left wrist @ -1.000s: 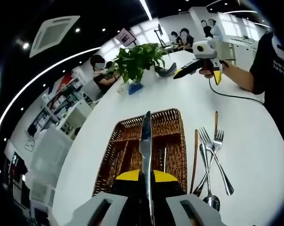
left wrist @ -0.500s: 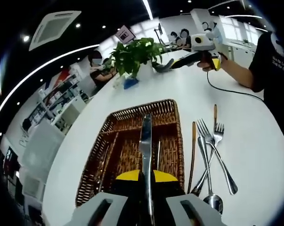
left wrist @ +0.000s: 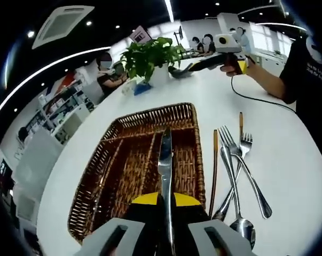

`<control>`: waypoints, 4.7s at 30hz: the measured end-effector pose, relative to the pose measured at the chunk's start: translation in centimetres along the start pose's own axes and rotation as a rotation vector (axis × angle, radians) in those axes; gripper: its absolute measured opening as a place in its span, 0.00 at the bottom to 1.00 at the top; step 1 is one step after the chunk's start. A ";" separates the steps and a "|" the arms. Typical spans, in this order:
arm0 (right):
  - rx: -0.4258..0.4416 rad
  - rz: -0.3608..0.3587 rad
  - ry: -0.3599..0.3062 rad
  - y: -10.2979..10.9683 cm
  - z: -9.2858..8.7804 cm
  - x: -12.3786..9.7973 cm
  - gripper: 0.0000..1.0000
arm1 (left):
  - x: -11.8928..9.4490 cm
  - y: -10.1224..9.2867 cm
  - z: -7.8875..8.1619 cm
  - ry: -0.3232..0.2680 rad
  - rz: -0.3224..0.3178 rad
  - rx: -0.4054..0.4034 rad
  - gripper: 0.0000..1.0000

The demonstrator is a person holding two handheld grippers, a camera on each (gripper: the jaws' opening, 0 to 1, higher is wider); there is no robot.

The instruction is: Arrange the knives, forks, and spoons in their matching storage slots by inserting each utensil handle-first until every utensil is classified and aligned in the correct compartment

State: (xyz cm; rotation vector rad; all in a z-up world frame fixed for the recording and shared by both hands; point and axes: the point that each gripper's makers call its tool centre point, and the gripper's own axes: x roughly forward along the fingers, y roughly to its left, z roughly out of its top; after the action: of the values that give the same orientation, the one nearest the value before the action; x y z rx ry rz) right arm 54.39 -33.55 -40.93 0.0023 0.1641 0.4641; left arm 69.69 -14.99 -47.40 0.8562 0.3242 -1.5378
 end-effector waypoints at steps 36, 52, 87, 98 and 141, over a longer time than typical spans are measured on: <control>-0.007 0.004 0.040 -0.3 -1.1 0.6 0.98 | 2.6 -1.1 -3.4 0.014 -0.138 -0.093 0.06; -0.007 0.007 0.044 -0.4 -1.2 0.6 0.98 | 2.8 -2.0 -3.2 0.017 -0.239 -0.121 0.09; -0.048 0.033 0.063 0.7 -1.6 1.4 1.00 | -8.3 1.9 1.1 -0.354 0.303 -0.342 1.00; -0.067 0.015 0.084 1.2 -1.9 1.8 0.99 | -11.3 -0.3 -0.9 -0.344 0.421 -0.438 1.00; -0.106 -0.048 0.071 1.8 -0.8 1.9 0.99 | -12.4 -5.8 -6.0 -0.351 0.498 -0.502 1.00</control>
State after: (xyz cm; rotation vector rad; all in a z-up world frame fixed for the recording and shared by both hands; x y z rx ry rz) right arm 55.11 -31.18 -41.99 -0.1213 0.2084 0.4248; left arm 65.35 -0.96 -44.68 0.2333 0.2034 -1.0432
